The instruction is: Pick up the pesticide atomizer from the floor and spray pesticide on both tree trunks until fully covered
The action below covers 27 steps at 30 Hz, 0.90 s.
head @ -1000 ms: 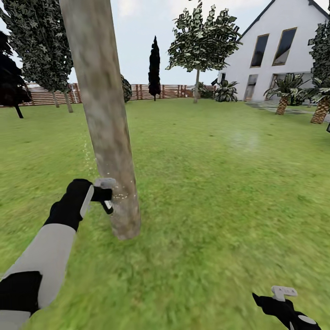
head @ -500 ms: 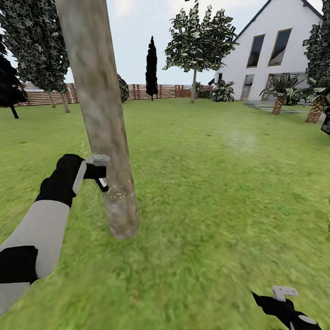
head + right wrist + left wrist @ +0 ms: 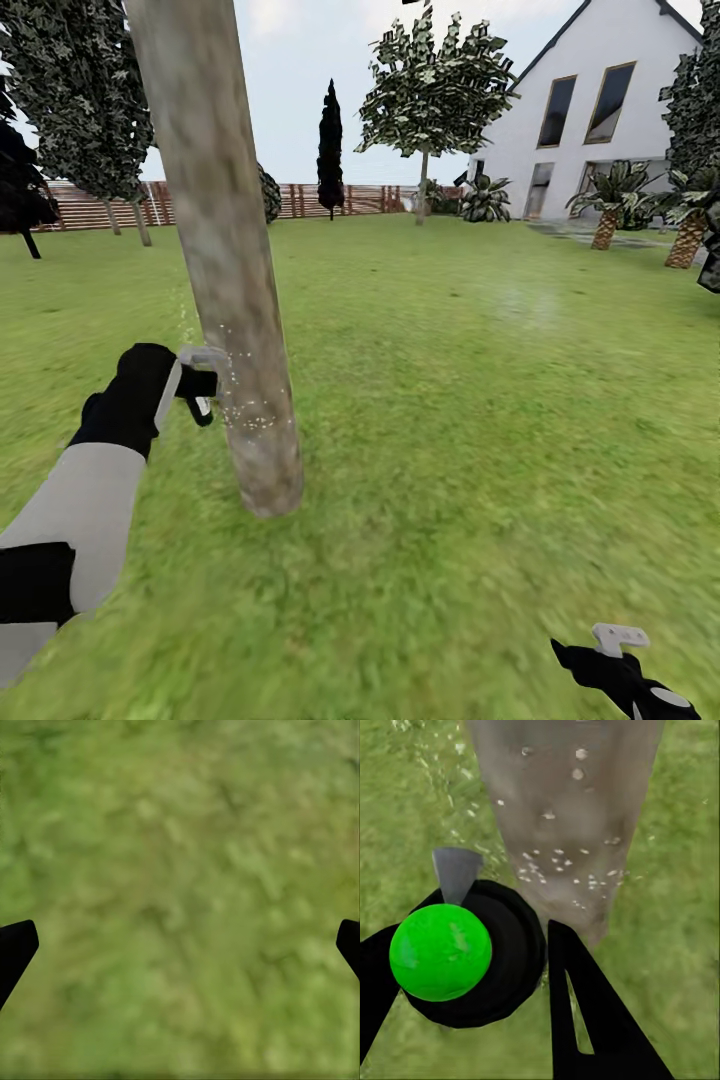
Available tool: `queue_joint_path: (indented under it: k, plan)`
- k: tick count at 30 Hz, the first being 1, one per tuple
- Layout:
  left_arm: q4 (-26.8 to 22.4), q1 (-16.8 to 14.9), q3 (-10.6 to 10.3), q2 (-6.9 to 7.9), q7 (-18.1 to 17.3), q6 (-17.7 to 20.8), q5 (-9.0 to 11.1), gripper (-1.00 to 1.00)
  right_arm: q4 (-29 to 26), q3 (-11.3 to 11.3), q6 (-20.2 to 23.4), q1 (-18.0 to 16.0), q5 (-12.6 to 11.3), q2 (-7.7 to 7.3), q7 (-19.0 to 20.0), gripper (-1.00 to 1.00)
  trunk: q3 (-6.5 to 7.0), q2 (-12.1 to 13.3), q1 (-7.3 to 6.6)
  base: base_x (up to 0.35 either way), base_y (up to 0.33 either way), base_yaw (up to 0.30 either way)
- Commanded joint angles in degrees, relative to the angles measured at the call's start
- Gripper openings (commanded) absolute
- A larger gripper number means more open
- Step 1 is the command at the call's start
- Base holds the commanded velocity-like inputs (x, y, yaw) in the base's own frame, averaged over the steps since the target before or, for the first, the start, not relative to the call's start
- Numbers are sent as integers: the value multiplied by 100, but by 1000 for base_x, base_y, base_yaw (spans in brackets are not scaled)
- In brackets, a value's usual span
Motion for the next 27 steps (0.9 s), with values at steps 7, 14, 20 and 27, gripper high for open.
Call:
queue_joint_path:
  k: [7,14,20,27]
  plan:
    - [-6,240,-13,-80,-138,-26,-73,-100,-1,-48,-24,-7,59,8,41,100,-7,-2,0,0,0,0]
    - [-8,-150,21,-107,-141,35,-42,-100,7,-40,-24,-7,59,9,43,100,-7,-2,0,0,0,0]
    - [-1,-883,2,-138,-129,52,-56,-100,6,-40,-24,-7,59,9,43,100,-7,-2,0,0,0,0]
    - [-61,441,12,-155,-141,-40,-39,-100,-1,-48,-24,-7,58,9,36,100,-7,-2,0,0,-36,24]
